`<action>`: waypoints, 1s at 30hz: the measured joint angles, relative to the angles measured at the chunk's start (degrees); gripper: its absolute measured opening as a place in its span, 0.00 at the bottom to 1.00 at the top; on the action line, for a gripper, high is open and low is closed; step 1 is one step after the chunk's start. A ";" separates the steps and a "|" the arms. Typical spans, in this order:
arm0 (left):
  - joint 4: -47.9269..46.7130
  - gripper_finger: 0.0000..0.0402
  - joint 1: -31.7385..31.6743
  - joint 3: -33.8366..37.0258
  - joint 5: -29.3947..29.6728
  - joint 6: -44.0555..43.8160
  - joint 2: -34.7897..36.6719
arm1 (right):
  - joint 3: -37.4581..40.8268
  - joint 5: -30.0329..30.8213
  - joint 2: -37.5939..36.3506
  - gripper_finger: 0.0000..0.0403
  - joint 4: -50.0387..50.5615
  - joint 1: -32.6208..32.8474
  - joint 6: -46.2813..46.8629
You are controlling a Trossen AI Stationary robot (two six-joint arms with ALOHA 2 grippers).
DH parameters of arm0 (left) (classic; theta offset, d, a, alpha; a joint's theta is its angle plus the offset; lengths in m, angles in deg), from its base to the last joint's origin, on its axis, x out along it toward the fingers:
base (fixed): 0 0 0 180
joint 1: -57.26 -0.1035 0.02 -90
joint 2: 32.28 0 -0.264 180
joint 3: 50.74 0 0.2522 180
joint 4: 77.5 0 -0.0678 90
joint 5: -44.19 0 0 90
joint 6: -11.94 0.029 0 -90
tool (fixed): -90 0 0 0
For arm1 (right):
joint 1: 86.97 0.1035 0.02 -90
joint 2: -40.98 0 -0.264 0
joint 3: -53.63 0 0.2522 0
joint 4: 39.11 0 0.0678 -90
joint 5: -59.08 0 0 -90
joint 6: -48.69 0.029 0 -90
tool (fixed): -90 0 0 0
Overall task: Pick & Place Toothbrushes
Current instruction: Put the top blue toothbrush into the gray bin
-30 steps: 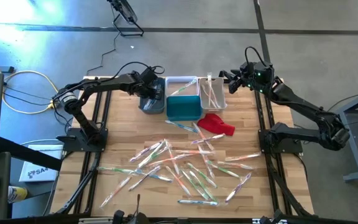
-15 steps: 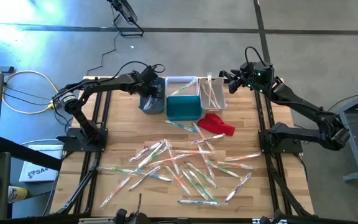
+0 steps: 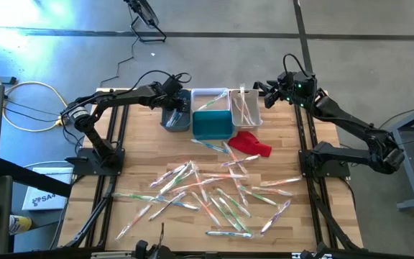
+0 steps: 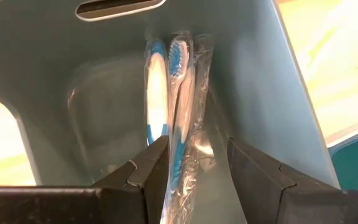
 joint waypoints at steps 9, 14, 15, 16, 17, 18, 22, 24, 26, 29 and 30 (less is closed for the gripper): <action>0.11 0.40 0.00 0.00 -0.07 -1.23 0.26 | 0.00 -0.01 0.00 0.32 0.00 0.01 0.01; 1.38 0.40 0.04 0.02 -0.13 0.32 3.92 | 0.00 0.01 0.00 0.32 0.00 0.00 0.00; 1.54 0.40 0.04 0.02 -0.14 0.95 5.04 | 0.00 0.01 0.00 0.32 0.00 0.00 0.00; 1.93 0.40 0.04 0.02 -0.15 1.64 6.22 | 0.00 0.00 0.00 0.32 0.00 0.00 0.00; 2.45 0.40 0.02 0.02 -0.15 2.28 7.42 | 0.00 -0.01 0.00 0.32 0.00 0.02 0.01; 3.04 0.40 0.02 0.02 -0.15 3.16 8.66 | 0.00 0.00 0.00 0.32 0.00 0.02 0.00; 5.14 0.40 0.04 0.00 -0.15 7.54 13.35 | 0.00 -0.01 0.00 0.32 0.00 0.00 0.00; 5.74 0.40 0.02 0.00 -0.17 9.48 15.05 | 0.00 -0.01 0.00 0.32 0.00 0.00 0.00; 6.96 0.40 0.04 0.00 -0.17 10.95 16.43 | 0.00 0.00 0.00 0.32 0.00 0.00 0.00; 7.41 0.40 0.04 0.00 0.14 12.89 18.00 | 0.00 -0.02 0.00 0.32 0.00 0.00 0.01; 7.41 0.40 0.04 0.00 0.39 13.60 18.45 | 0.00 -0.10 0.00 0.32 0.00 0.00 0.00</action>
